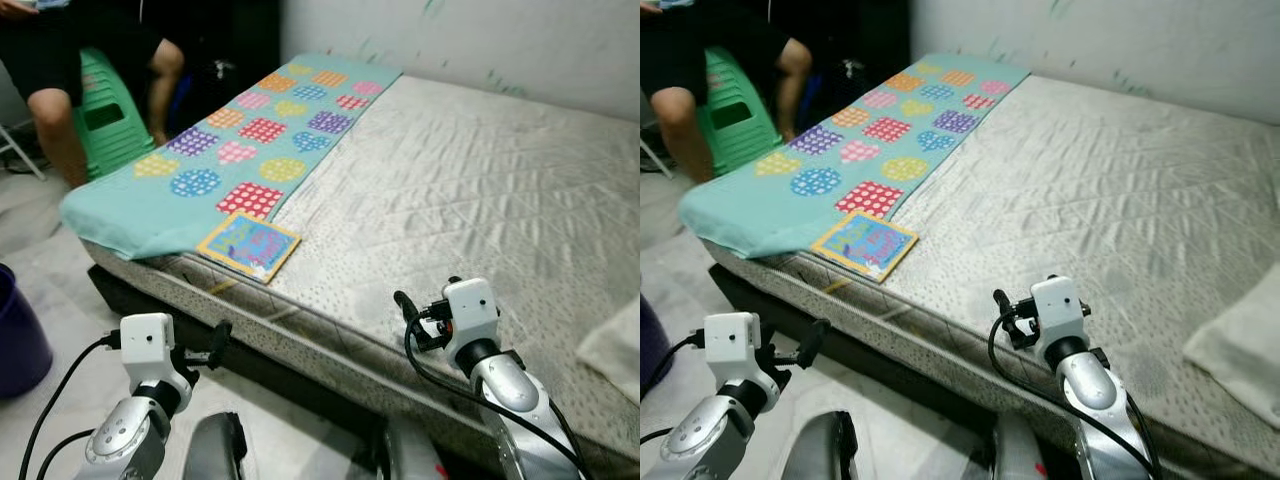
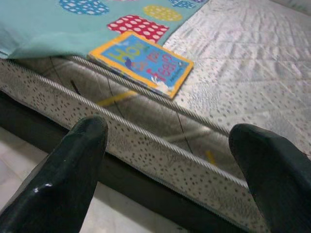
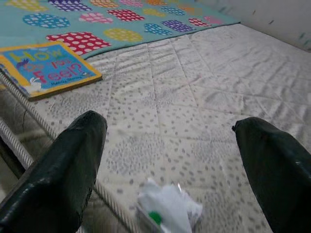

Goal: Clean up the room

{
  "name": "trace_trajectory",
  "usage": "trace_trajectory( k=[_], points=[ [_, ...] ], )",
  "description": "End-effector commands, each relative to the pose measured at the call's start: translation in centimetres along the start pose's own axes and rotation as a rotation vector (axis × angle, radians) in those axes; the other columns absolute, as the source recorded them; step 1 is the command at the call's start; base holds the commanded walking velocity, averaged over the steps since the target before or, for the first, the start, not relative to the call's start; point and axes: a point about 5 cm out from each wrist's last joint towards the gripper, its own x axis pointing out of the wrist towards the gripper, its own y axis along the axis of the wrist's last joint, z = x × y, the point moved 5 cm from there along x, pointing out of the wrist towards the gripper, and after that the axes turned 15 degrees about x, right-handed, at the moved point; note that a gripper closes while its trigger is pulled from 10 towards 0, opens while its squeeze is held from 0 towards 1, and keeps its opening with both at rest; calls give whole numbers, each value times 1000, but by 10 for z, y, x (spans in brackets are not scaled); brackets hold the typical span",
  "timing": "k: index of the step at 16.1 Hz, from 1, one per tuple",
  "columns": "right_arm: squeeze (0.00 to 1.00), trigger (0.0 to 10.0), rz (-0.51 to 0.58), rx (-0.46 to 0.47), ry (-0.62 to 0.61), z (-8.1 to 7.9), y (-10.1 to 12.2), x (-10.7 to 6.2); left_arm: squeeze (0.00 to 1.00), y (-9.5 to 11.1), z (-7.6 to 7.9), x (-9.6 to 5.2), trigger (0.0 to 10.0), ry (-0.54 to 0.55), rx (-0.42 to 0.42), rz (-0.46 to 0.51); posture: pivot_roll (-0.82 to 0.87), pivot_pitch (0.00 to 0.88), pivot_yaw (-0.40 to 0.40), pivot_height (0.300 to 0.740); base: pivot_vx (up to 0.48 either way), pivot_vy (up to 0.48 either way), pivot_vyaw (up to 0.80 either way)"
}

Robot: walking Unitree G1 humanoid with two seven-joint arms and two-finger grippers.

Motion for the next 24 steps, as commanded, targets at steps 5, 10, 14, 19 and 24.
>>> trace_trajectory(
  k=[5,10,14,19,24],
  points=[
    [0,10000,4,-23,38,-5,4,-2,0,3,2,0,10000,4,-5,-1,-165,0,-26,523,0,0,359],
    [0,10000,-35,-86,27,-7,2,23,0,6,2,4,10000,10,-12,-1,-155,7,-26,523,0,0,0],
    [0,10000,-8,-105,-46,0,14,57,0,11,7,9,10000,-6,8,7,-120,27,-27,523,0,0,0],
    [0,10000,-54,-197,-184,14,10,85,0,14,28,5,10000,-105,13,-3,-71,58,-30,523,0,0,0],
    [0,10000,-162,-311,-198,24,-16,89,0,17,32,-2,10000,-131,17,-10,-38,82,-36,523,0,0,0]
  ],
)
